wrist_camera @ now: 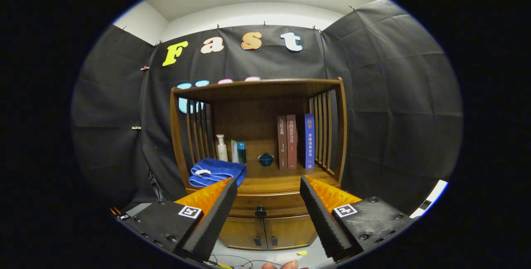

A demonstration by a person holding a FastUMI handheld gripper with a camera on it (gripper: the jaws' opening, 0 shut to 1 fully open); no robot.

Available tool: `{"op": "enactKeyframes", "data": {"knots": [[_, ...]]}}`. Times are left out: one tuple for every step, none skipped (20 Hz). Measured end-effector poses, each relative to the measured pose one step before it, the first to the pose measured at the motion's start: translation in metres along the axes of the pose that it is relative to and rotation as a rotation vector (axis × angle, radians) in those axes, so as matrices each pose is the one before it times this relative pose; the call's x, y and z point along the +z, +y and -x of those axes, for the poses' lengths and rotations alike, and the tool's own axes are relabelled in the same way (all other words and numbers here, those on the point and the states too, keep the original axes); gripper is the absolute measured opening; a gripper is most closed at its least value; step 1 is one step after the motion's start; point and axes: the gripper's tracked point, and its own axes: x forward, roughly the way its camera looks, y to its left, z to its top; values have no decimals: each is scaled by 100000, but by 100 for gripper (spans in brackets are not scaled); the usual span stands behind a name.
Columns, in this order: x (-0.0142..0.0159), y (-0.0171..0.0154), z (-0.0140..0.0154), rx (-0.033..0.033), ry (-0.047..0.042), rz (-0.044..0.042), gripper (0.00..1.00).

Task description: Pull open the drawer, take out the items inside it, and place them on the countertop above the cabinet.

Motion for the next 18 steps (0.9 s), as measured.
{"op": "enactKeyframes", "data": {"knots": [[-1033,-345,-685,-808,-1049,-87,100],[-968,-335,-674,-1045,-1417,-752,100],[-1031,-127,-783,-185,-978,-573,100],[-1149,-15,-632,-341,96,-643,99],[-1415,-229,-881,-820,1074,-759,99],[-1368,-205,-856,-683,1073,-951,99],[-1407,-130,-884,-257,1689,-781,99],[-1472,-153,-952,-898,2176,-87,99],[-1566,-321,-1020,-860,1982,746,99],[-1410,-69,-1062,-260,2110,1707,99],[-1385,-17,-869,-168,1860,2486,99],[-1266,-16,-877,-449,1569,2830,100],[-1032,9,-931,-604,1401,2771,100],[-916,69,-813,-428,1350,2832,100],[-828,336,-898,543,1424,2219,100],[-616,478,-847,898,988,517,100],[-547,811,-882,2270,1724,-1548,100],[-833,746,-722,2507,1969,-2115,100]]}}
